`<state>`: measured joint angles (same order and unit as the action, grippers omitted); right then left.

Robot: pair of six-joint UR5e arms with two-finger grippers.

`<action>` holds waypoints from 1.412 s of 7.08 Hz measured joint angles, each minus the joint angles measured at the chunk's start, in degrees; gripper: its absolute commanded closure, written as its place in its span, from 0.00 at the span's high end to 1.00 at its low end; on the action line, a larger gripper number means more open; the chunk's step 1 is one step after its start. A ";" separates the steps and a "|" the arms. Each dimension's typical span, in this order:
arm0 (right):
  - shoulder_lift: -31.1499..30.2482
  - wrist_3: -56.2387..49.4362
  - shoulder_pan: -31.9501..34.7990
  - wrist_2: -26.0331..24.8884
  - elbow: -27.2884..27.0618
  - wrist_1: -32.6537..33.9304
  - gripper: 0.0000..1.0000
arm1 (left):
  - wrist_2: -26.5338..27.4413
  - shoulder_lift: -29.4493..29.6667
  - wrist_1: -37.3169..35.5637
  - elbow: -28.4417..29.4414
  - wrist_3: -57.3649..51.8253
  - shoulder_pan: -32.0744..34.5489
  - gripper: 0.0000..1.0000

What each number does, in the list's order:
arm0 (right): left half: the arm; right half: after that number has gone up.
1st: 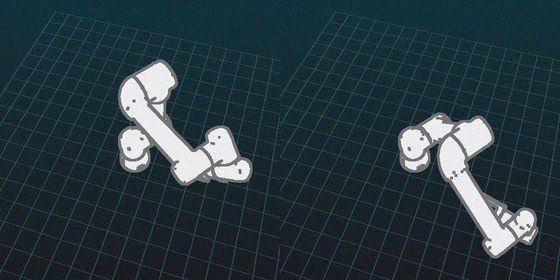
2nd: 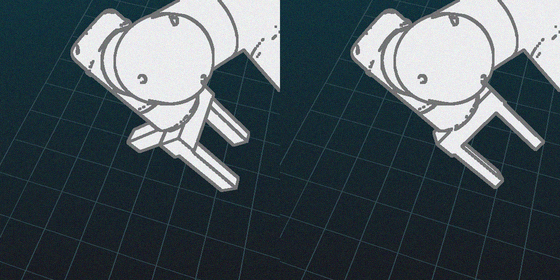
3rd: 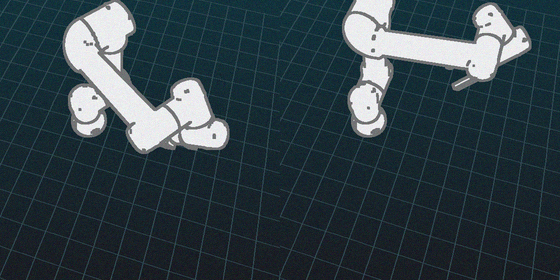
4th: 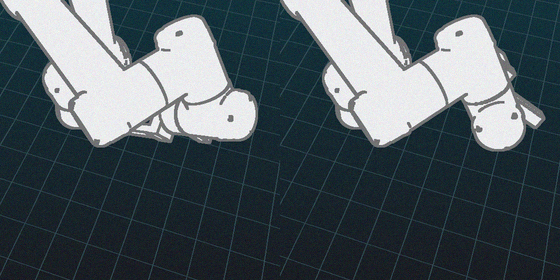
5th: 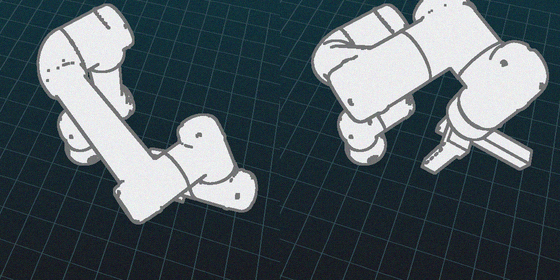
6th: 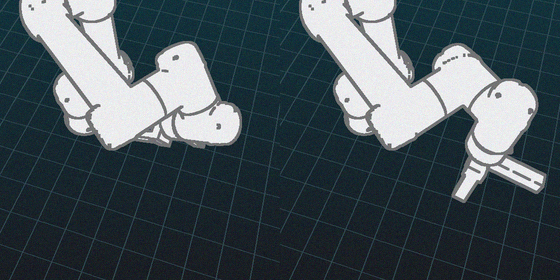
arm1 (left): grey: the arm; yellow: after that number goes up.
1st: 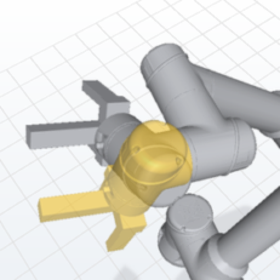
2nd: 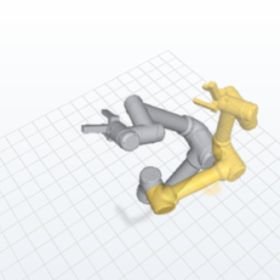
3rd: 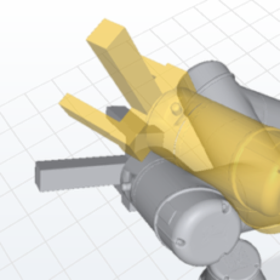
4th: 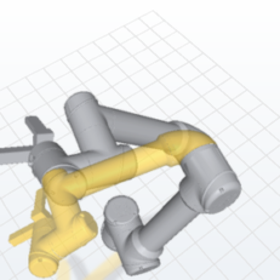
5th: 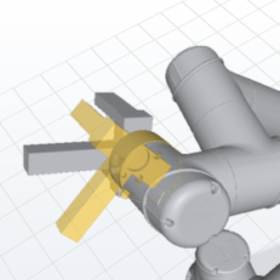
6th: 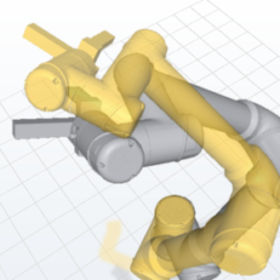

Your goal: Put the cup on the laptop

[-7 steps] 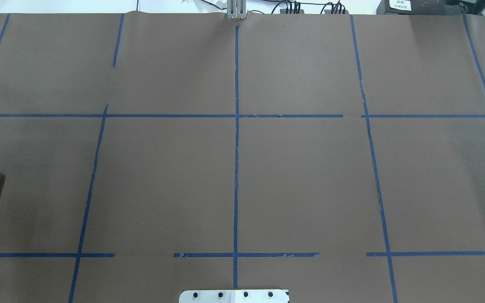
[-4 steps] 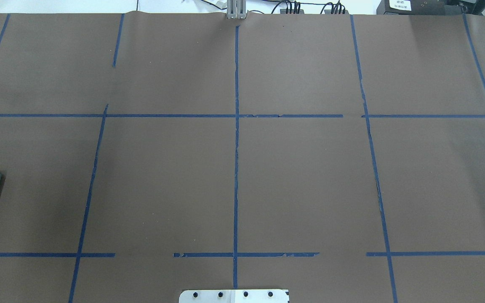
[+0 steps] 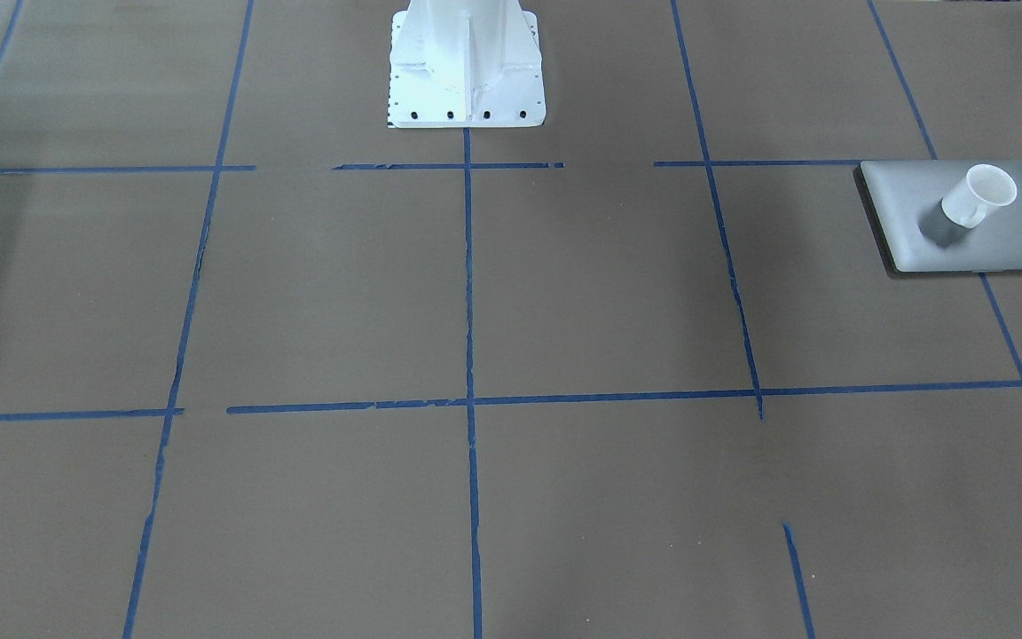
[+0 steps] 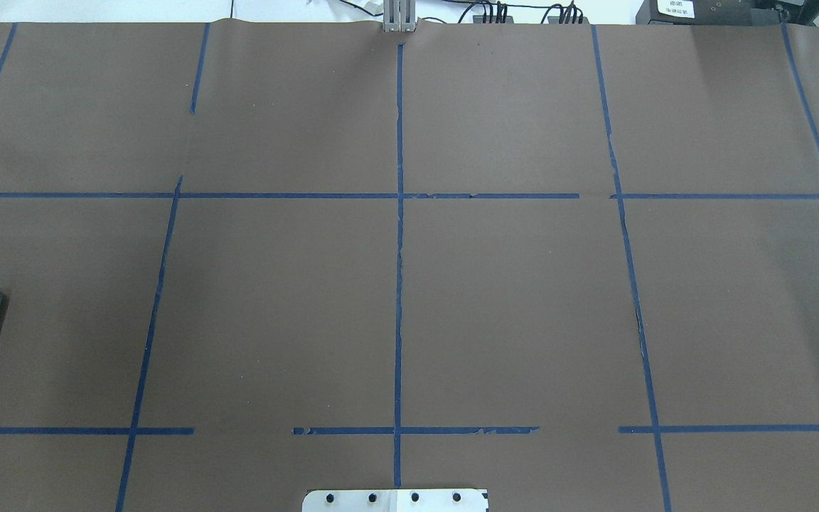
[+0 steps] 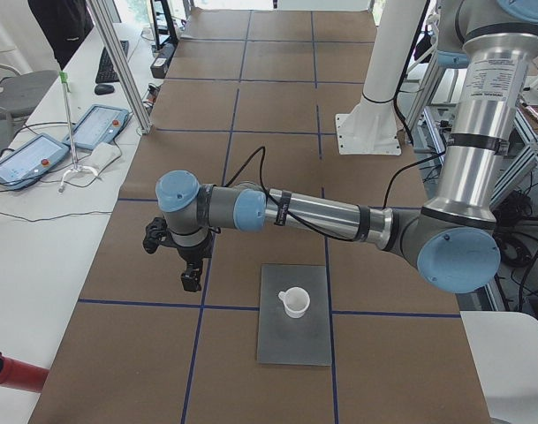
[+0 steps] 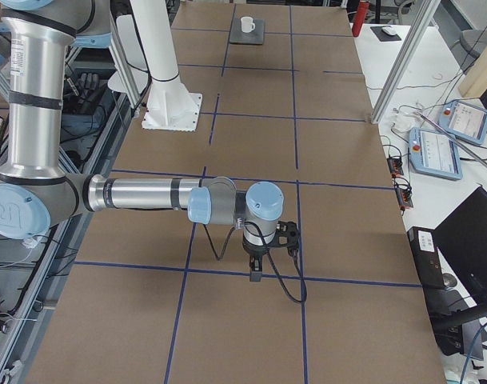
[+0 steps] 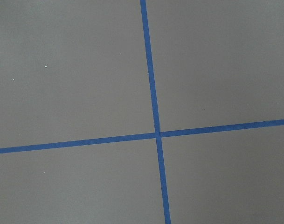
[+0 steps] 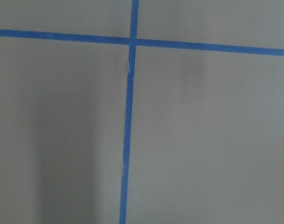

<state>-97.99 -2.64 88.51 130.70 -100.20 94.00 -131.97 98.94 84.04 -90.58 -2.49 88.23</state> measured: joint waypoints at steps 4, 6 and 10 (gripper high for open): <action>0.01 0.00 0.00 -0.03 0.00 -0.02 1.00 | -1.59 0.45 -0.13 0.41 -0.34 -0.07 1.00; -0.01 0.00 0.00 -0.01 0.00 -0.02 1.00 | -1.62 0.53 -0.24 0.20 -0.47 -0.07 1.00; -0.01 0.00 0.00 0.00 0.00 -0.02 1.00 | -1.62 0.45 -0.31 0.25 -0.50 0.00 1.00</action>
<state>-98.00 -2.64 88.51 130.69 -100.19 93.98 -133.60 99.39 83.74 -90.33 -2.99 88.23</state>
